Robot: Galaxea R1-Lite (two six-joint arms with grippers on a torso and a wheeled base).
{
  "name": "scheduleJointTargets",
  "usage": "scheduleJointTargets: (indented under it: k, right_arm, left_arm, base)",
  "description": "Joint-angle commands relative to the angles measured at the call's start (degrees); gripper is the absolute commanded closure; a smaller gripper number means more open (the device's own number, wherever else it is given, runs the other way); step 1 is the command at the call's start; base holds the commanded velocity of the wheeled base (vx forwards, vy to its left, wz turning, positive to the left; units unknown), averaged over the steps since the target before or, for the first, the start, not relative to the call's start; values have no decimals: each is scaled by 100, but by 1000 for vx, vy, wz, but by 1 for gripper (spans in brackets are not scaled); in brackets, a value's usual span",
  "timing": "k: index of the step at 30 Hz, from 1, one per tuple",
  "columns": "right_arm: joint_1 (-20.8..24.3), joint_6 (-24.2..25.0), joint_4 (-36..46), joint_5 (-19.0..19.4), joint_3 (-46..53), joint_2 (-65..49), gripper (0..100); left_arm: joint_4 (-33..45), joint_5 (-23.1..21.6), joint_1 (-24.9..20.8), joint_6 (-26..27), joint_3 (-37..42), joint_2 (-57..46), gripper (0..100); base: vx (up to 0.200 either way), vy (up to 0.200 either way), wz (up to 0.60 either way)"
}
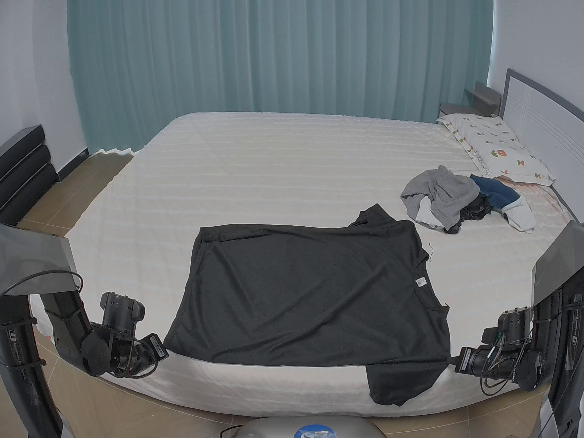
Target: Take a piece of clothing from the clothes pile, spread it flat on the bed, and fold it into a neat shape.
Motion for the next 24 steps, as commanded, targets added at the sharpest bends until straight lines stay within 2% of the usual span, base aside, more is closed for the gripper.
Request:
scheduleJointTargets:
  k: [1, 2, 3, 16, 17, 24]
  right_arm:
    - [6, 1, -24, 4, 101, 100, 100]
    - [15, 1, -24, 4, 101, 109, 100]
    - [15, 1, -24, 4, 101, 100, 100]
    - [24, -8, -33, 4, 92, 100, 100]
    - [24, -8, -33, 22, 92, 100, 100]
    - [24, 1, -182, 74, 101, 127, 100]
  left_arm:
    - [-49, -73, 4, -5, -113, -18, 100]
    - [-93, -82, 4, -13, -148, -1, 100]
    - [-137, -82, -5, -13, -192, 52, 0]
    - [-374, 23, -207, 13, -720, 650, 0]
    - [-383, 120, -278, 57, -755, 729, 100]
    - [-374, 199, -330, 48, -807, 773, 100]
  base:
    - [0, 0, 0]
    - [0, 0, 0]
    - [0, 0, 0]
    - [0, 0, 0]
    - [0, 0, 0]
    - [0, 0, 0]
